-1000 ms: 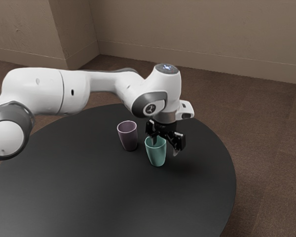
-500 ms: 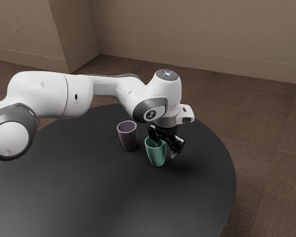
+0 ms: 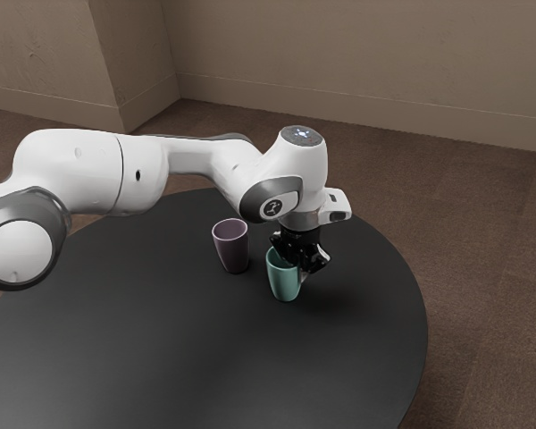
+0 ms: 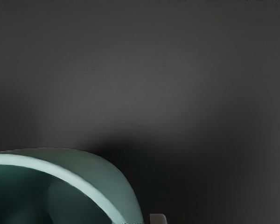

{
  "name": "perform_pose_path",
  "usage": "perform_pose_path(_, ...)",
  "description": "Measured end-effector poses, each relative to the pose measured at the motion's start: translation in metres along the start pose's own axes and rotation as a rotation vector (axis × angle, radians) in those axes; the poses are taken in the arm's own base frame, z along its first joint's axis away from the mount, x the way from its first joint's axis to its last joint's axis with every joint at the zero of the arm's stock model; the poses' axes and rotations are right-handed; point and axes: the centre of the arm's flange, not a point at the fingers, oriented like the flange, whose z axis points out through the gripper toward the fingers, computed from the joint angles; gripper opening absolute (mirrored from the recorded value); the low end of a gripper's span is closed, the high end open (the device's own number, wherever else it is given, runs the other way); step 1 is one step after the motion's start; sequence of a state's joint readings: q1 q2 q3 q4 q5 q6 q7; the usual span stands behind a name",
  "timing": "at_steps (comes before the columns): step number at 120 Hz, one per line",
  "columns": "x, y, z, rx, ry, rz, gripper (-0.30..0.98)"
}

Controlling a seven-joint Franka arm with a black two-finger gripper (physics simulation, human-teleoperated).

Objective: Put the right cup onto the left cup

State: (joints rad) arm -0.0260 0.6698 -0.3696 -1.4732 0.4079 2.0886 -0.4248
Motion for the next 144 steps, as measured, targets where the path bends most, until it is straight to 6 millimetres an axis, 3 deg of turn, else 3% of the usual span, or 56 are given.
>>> perform_pose_path(14,0.0,0.0,-0.002,0.002,0.004,-0.002,-0.07)
perform_pose_path(28,0.001,-0.003,-0.017,0.01,0.023,-0.006,-0.08)
perform_pose_path(56,-0.005,-0.012,-0.082,0.038,0.088,-0.022,-0.09)
perform_pose_path(75,-0.021,-0.018,-0.12,0.068,0.106,-0.041,-0.09)
perform_pose_path(91,-0.025,-0.043,-0.142,0.093,0.107,-0.093,-0.09)
perform_pose_path(121,-0.024,-0.096,-0.136,0.139,0.051,-0.172,-0.09)
perform_pose_path(144,-0.011,-0.114,-0.132,0.143,0.051,-0.168,-0.09)
